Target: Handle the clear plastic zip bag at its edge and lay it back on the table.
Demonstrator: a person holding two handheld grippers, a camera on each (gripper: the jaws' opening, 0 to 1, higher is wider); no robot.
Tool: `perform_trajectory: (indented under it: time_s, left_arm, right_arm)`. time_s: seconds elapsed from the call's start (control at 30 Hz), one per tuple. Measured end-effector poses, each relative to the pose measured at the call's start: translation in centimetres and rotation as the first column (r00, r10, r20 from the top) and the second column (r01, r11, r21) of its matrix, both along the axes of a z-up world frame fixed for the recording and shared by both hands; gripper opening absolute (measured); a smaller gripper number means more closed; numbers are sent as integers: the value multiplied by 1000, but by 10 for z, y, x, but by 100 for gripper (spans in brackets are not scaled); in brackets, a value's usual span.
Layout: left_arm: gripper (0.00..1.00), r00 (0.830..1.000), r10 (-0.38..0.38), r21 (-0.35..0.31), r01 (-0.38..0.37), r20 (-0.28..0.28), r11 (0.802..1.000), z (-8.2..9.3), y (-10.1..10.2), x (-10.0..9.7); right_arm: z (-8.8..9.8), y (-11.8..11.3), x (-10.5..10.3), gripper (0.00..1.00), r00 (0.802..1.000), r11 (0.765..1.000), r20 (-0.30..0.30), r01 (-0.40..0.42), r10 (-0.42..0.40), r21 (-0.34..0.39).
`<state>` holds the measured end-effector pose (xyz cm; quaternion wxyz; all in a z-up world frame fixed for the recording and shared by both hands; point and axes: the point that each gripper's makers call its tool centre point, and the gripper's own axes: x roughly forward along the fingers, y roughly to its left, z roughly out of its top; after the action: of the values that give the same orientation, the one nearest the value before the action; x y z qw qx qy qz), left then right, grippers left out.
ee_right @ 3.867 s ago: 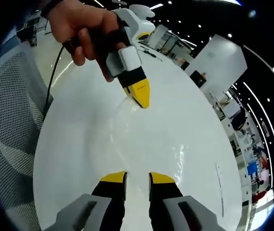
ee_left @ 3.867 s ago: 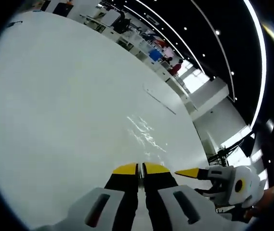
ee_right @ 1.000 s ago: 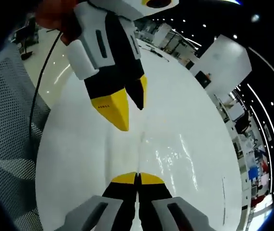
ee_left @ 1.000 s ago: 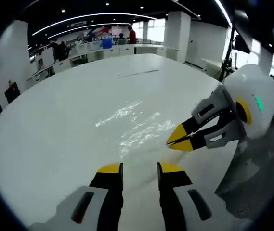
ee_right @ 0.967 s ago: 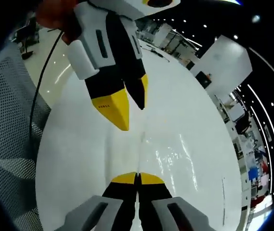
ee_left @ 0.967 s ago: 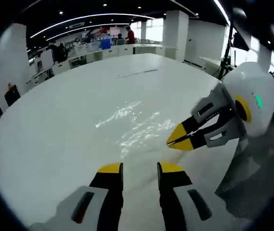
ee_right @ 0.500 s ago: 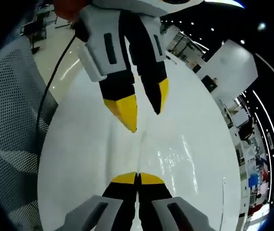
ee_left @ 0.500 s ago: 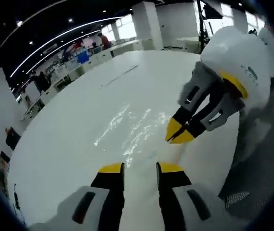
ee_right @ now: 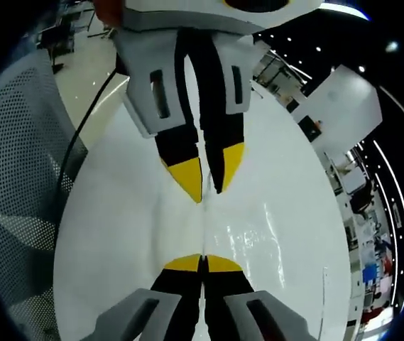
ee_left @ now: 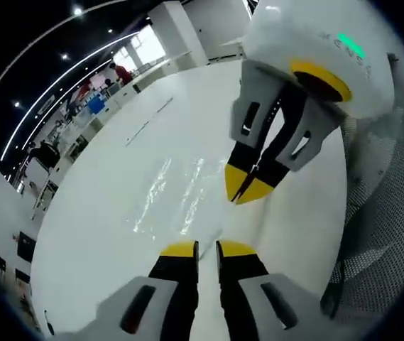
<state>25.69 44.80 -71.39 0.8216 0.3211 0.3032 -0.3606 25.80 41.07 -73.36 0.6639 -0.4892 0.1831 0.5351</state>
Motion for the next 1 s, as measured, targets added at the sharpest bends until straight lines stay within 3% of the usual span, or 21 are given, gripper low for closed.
perform_trajectory:
  time_s: [0.3, 0.53, 1.0]
  left_arm:
    - [0, 1000, -8, 0, 8, -9, 1000, 0, -1, -3]
    - [0, 1000, -14, -19, 13, -17, 1000, 2, -3, -2]
    - [0, 999, -29, -10, 28, -22, 1000, 0, -4, -3]
  right_arm:
    - [2, 0, 3, 0, 1000, 1000, -1, 20, -20, 17]
    - [19, 11, 7, 4, 999, 993, -21, 45, -43, 113]
    - [24, 31, -11, 6, 998, 990, -19, -64, 67, 127]
